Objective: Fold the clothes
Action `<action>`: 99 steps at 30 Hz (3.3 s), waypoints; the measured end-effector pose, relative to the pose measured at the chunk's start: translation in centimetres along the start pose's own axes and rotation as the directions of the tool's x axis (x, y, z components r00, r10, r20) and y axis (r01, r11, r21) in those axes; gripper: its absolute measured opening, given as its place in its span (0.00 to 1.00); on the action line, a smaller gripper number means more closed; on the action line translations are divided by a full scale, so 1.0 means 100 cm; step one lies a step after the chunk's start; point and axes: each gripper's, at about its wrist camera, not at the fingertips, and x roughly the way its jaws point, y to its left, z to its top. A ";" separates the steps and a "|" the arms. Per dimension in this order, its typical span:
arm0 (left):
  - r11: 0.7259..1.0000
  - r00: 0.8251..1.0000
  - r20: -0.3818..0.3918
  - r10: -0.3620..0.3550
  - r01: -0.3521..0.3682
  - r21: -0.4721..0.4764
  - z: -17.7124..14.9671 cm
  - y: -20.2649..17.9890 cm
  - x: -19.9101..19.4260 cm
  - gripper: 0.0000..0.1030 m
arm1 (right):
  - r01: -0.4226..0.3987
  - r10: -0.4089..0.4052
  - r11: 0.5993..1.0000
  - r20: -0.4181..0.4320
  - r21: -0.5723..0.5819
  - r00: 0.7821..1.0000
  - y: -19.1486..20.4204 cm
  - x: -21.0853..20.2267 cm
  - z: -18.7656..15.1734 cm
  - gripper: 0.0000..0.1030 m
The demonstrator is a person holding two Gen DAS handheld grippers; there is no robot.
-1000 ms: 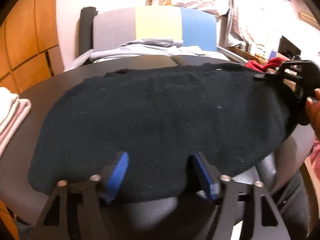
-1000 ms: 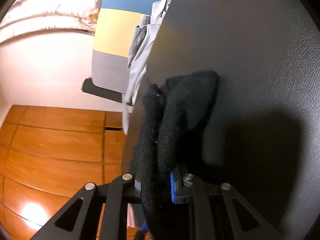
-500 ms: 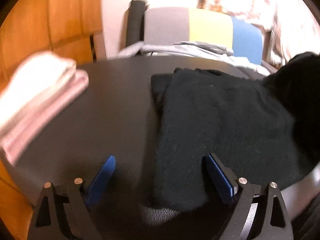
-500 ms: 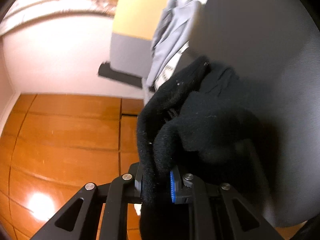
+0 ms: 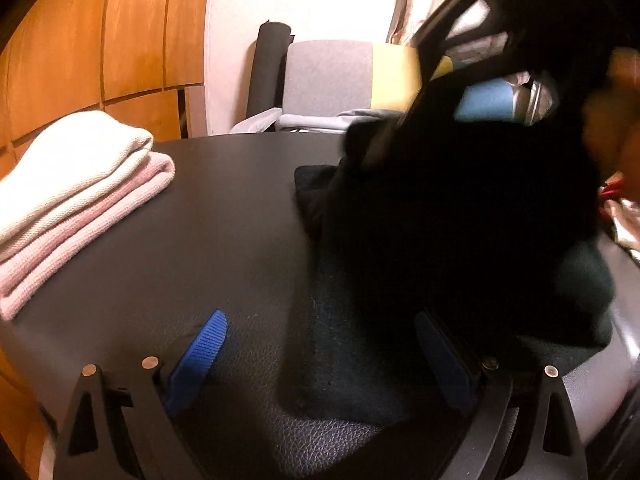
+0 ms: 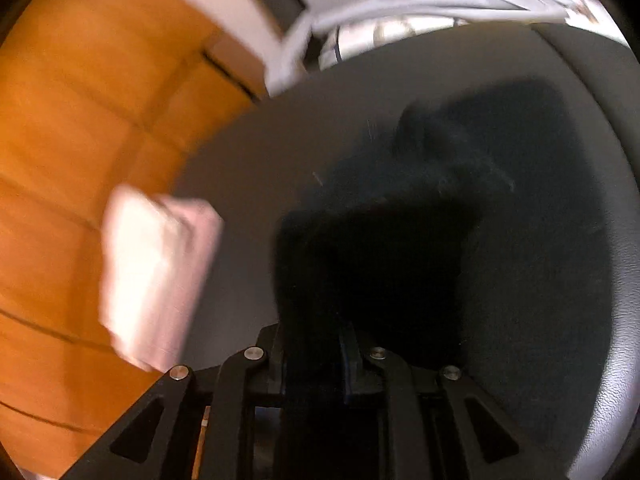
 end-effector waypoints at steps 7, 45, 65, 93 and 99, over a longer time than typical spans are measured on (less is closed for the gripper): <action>0.999 0.999 0.017 -0.036 0.036 -0.013 -0.002 0.001 -0.005 0.95 | 0.038 -0.037 0.977 0.011 -0.209 0.999 0.033 -0.024 -0.026 0.33; 0.923 0.925 -0.202 -0.320 0.257 -0.287 0.059 0.006 -0.044 0.09 | 0.479 -0.280 0.816 0.503 -0.324 0.817 -0.054 -0.131 -0.141 0.01; 0.803 0.878 -0.217 -0.426 0.256 -0.538 0.010 0.027 -0.024 0.13 | 0.502 -0.325 0.652 0.388 -0.568 0.862 -0.025 -0.062 -0.156 0.24; 0.844 0.892 -0.249 -0.378 0.222 -0.488 0.001 0.028 -0.027 0.17 | 0.317 -0.235 0.832 0.230 -0.455 0.945 -0.045 -0.074 -0.133 0.24; 0.902 0.910 -0.273 -0.312 0.193 -0.387 0.004 0.018 -0.029 0.21 | 0.382 -0.268 0.869 0.351 -0.315 0.897 -0.072 -0.101 -0.125 0.00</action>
